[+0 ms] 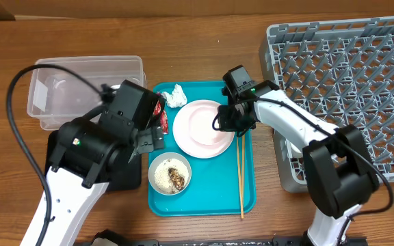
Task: Sort waste into correct bins and load items into the dishwasher
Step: 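Grasp the pink bowl with the right gripper and lift it off the plate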
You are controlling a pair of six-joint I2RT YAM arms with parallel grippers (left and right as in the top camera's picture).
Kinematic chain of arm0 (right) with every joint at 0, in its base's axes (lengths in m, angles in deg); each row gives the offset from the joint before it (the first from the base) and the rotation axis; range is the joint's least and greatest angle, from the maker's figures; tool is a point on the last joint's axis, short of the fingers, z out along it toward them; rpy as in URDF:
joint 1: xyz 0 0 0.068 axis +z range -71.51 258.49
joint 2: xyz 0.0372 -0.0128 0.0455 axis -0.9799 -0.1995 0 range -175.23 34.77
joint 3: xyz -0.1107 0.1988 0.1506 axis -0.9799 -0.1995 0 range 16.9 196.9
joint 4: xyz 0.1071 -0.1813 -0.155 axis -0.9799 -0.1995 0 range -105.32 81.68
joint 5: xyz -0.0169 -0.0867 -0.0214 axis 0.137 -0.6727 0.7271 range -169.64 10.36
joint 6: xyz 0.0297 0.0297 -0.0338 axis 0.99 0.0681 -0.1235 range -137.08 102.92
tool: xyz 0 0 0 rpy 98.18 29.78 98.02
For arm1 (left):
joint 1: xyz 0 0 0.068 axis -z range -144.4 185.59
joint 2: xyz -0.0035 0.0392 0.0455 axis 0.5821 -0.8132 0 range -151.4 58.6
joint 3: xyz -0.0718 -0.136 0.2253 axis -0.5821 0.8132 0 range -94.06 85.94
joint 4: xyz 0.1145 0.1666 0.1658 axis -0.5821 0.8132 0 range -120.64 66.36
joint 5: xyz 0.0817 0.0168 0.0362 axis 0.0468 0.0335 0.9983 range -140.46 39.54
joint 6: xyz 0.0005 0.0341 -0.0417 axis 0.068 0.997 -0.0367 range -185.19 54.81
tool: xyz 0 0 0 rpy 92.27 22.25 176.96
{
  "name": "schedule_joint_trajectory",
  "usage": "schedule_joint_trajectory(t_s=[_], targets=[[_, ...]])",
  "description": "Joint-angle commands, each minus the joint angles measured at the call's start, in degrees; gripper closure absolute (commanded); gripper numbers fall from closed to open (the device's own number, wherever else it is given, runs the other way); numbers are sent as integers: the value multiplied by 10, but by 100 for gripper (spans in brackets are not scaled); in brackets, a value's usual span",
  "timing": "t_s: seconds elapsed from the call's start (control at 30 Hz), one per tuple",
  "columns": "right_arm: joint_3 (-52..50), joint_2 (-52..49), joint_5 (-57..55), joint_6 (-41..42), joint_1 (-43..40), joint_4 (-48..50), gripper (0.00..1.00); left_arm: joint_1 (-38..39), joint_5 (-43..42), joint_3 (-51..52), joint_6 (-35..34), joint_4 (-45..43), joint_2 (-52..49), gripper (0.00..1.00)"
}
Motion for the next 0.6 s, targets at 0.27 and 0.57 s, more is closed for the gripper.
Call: schedule_joint_trajectory(t_s=[0.27, 0.57], targets=[[22, 212, -188, 23, -10, -42, 96, -3, 183, -7, -242, 101, 137, 0], [22, 274, -525, 127, -66, -70, 96, -3, 153, -7, -242, 102, 139, 0]])
